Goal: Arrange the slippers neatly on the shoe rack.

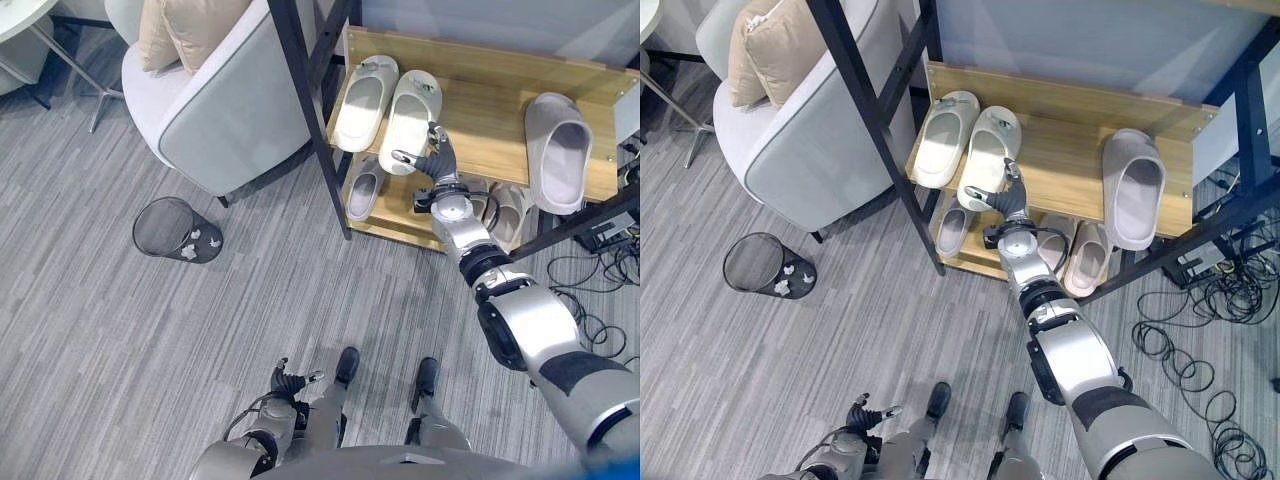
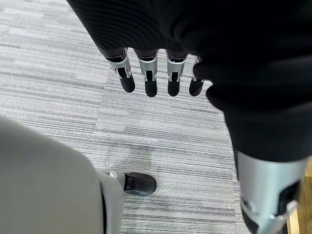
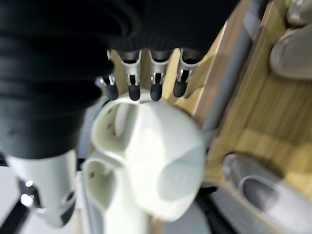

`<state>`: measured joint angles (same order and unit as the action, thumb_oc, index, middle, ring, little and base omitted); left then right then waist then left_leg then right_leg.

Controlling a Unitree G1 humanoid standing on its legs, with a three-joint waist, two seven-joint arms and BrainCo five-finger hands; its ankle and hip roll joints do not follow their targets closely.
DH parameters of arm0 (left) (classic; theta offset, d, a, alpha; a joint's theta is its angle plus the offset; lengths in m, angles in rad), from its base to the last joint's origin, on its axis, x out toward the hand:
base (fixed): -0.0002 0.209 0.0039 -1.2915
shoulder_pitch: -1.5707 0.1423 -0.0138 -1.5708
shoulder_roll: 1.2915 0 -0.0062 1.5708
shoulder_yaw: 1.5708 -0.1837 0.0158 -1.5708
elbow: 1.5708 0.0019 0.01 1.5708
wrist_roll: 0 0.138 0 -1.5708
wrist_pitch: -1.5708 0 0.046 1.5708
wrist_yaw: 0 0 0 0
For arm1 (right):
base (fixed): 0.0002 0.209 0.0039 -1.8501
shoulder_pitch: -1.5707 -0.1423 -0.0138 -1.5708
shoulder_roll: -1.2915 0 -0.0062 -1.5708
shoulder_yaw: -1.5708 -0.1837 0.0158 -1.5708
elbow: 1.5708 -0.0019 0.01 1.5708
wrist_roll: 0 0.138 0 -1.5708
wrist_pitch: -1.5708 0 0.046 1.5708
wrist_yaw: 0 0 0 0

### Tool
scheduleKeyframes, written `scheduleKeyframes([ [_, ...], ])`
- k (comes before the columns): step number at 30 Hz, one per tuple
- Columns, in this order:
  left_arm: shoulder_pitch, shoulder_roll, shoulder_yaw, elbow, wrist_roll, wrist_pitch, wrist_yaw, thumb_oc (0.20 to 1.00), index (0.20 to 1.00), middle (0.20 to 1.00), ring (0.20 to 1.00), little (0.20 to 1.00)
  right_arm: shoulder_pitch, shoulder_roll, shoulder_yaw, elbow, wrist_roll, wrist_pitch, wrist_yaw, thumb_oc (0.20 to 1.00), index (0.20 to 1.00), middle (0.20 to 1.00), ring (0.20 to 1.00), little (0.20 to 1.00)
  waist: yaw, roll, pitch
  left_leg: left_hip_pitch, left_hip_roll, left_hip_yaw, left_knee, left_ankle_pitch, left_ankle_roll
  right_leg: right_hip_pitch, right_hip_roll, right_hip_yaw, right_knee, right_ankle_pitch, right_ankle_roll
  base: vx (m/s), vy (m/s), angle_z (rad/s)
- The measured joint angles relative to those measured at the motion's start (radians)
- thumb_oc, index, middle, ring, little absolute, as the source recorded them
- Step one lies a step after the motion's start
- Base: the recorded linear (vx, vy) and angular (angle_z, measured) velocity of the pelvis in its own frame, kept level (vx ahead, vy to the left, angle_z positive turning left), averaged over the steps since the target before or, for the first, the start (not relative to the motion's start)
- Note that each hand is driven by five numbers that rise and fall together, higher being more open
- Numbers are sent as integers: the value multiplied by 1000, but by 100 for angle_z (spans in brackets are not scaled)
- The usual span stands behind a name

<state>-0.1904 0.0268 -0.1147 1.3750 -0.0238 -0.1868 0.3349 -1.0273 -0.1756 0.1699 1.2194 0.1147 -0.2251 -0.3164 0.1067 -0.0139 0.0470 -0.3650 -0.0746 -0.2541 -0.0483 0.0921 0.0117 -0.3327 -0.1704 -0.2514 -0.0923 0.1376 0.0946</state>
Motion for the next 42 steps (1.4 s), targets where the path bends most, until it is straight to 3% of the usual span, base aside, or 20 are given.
scheduleKeyframes([
  [3,19,20,-2,0,0,-14,1,1000,1000,1000,1000,1000,-3,3,-5,13,0,-3,-1,1000,1000,1000,1000,1000,12,-22,-13,-2,4,-7,-2,2,-4,1,5,-11,0,0,0,12,-52,8],
  [12,25,28,0,-1,-1,-37,1,1000,1000,1000,1000,1000,-40,-2,-43,93,24,-22,-23,1000,1000,1000,1000,1000,21,-34,-19,-12,4,-33,-3,9,-13,4,10,-29,0,-11,0,8,-16,7],
  [18,27,27,3,1,-2,-39,18,1000,1000,1000,1000,1000,-24,-33,-43,-63,24,-33,-42,1000,1000,1000,1000,1000,15,-34,-20,-5,3,-30,-6,9,-13,7,9,-24,0,-11,0,2,-2,-1],
  [21,33,30,3,2,-2,-38,21,1000,1000,1000,1000,1000,-9,-44,-44,-141,20,-31,-43,1000,1000,1000,1000,1000,-15,-35,-20,1,4,-24,-4,9,-13,10,10,-14,0,-9,-2,-18,3,-6],
  [23,39,32,5,1,-4,-44,27,1000,1000,1000,1000,1000,110,-85,-44,-309,19,-31,-40,1000,1000,1000,1000,1000,-17,-35,-21,5,4,-15,-5,9,-13,11,9,-8,0,-6,-3,7,-22,-10],
  [25,55,35,9,0,-7,-47,46,1000,1000,1000,1000,1000,265,-131,-43,-471,12,1,-16,1000,1000,1000,1000,1000,-42,-36,-20,42,10,3,-21,9,-13,33,7,5,0,-5,-1,11,-38,-27],
  [27,60,37,7,6,-5,-46,52,1000,1000,1000,1000,1000,264,-134,-49,-399,1,32,-9,1000,1000,1000,1000,1000,-66,-33,-20,67,16,27,-30,8,-12,41,10,31,0,-5,0,8,-76,-34],
  [29,67,48,23,10,-8,-46,56,1000,1000,1000,1000,1000,346,-147,-50,-450,-23,47,2,1000,1000,1000,1000,1000,-69,-32,-21,85,29,26,-39,9,-14,56,21,31,0,-9,4,28,-84,-7],
  [36,120,52,80,4,-9,-42,56,1000,1000,1000,1000,1000,430,-75,-80,-508,-99,124,38,1000,1000,1000,1000,1000,-84,-11,-64,179,79,52,-44,-19,-40,133,69,51,-4,-32,-21,68,-138,-14],
  [39,129,62,84,-2,-9,-37,40,1000,1000,1000,1000,1000,482,-52,-74,-669,-99,129,64,1000,1000,1000,1000,1000,-93,4,-85,216,95,77,-44,-32,-50,156,87,79,-5,-35,-26,47,-90,-28],
  [41,121,51,154,49,-10,27,28,1000,1000,1000,1000,1000,480,-51,-35,-738,-99,134,95,1000,1000,1000,1000,1000,-101,11,-101,244,104,105,-45,-41,-52,172,97,101,-5,-34,-31,35,-90,-38],
  [42,137,46,155,45,-20,25,21,1000,1000,1000,1000,1000,476,-49,-38,-699,-99,130,107,1000,1000,1000,1000,1000,-105,10,-125,245,107,107,-45,-43,-53,172,100,104,-5,-38,-34,20,-134,-15],
])
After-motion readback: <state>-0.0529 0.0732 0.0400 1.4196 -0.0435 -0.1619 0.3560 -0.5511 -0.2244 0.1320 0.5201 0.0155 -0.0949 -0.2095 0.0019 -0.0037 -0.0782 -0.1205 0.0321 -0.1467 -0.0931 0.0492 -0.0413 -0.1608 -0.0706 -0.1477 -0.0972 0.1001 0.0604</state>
